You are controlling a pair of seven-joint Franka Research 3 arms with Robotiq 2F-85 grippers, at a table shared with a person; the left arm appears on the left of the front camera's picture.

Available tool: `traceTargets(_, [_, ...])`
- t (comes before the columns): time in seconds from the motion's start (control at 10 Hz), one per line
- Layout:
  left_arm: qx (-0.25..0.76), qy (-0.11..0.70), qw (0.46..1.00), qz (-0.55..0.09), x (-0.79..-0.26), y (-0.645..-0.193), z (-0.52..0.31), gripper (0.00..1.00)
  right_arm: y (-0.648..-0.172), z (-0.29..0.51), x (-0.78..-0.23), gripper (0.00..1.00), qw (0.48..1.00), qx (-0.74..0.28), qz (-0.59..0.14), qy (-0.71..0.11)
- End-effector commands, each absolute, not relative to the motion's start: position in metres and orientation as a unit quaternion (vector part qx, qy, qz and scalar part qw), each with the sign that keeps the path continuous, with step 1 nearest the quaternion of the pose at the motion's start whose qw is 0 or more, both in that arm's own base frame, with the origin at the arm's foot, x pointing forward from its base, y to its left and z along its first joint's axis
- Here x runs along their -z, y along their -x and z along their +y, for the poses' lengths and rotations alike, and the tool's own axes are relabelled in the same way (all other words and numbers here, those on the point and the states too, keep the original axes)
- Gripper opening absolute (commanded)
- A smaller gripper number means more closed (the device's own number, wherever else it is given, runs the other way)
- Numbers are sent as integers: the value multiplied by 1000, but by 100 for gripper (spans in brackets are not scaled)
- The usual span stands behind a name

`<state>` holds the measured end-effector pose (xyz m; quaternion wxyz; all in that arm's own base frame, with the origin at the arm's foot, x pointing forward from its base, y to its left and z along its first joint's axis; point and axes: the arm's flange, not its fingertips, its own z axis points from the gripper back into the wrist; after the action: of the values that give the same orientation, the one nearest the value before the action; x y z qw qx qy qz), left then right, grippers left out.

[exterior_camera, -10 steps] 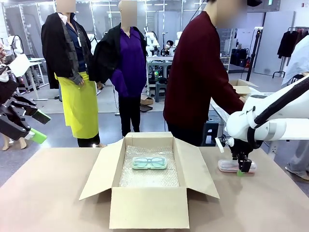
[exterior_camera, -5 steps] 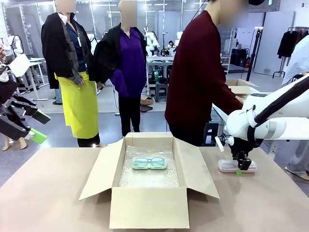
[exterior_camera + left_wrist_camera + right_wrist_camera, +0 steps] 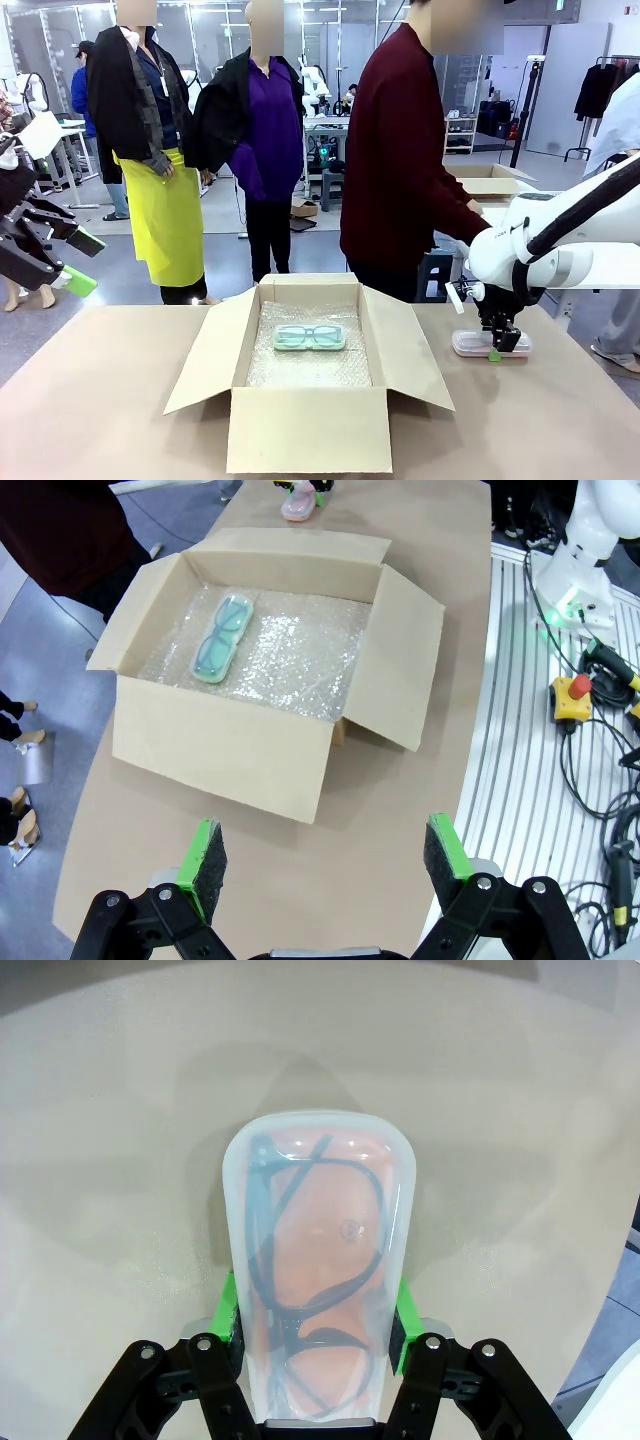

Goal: Pack the glasses set securely to prepare it for shipping.
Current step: Put the Glasses case from the right side of the table into the Package Box.

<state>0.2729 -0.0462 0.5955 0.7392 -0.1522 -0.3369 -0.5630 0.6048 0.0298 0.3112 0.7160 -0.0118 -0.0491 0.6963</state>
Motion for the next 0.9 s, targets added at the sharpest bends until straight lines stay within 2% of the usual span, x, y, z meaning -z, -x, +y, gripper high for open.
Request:
traceTargets(0.0, [571,156,732,-336,-597,-272,-44,100,-605,30,-311,7,718,-694,-52,12])
traceTargets(0.8, [571,156,732,-336,-597,-272,-44,100,-605,30,-311,7,718,-694,-52,12])
